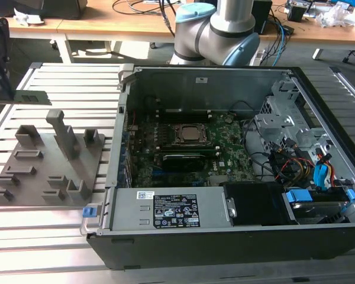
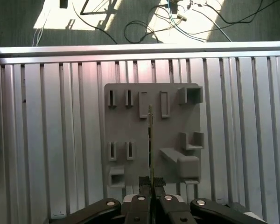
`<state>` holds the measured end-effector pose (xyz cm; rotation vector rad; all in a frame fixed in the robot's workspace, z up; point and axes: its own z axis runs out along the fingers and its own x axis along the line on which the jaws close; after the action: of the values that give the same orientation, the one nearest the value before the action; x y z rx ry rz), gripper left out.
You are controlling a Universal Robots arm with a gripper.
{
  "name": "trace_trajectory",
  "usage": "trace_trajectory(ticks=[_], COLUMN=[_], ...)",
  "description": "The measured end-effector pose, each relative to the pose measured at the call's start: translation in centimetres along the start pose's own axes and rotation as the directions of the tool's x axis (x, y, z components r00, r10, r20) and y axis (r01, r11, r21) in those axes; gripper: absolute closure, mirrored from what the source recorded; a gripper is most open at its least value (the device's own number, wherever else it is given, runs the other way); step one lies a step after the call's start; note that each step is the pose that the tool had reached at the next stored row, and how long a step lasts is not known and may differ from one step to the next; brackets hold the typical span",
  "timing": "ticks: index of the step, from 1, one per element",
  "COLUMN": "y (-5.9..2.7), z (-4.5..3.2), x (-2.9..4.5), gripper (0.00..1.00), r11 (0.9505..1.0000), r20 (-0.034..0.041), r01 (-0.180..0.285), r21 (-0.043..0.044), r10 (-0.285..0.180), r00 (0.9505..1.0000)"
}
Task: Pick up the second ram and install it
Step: 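Pick up the second ram and move it above second insertion slot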
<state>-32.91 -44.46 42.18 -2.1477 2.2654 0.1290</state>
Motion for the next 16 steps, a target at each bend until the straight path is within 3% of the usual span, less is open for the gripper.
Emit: trace_trajectory(ticks=[7, 10, 13, 16], y=[-3.61, -5.90, -6.89, -8.57], z=[-0.16, -0.26, -0.31, -0.37], x=[-0.20, -0.33, -0.38, -0.47], gripper=[0.86, 0.86, 0.86, 0.86], r11=[1.0000, 1.0000, 1.0000, 1.0000], r20=[-0.0007, -0.0014, -0.0016, -0.0020], r01=[0.000, 0.000, 0.000, 0.000], r21=[0.0001, 0.0000, 0.0000, 0.0002], r10=[0.000, 0.000, 0.000, 0.000], r00=[1.0000, 1.0000, 1.0000, 1.0000])
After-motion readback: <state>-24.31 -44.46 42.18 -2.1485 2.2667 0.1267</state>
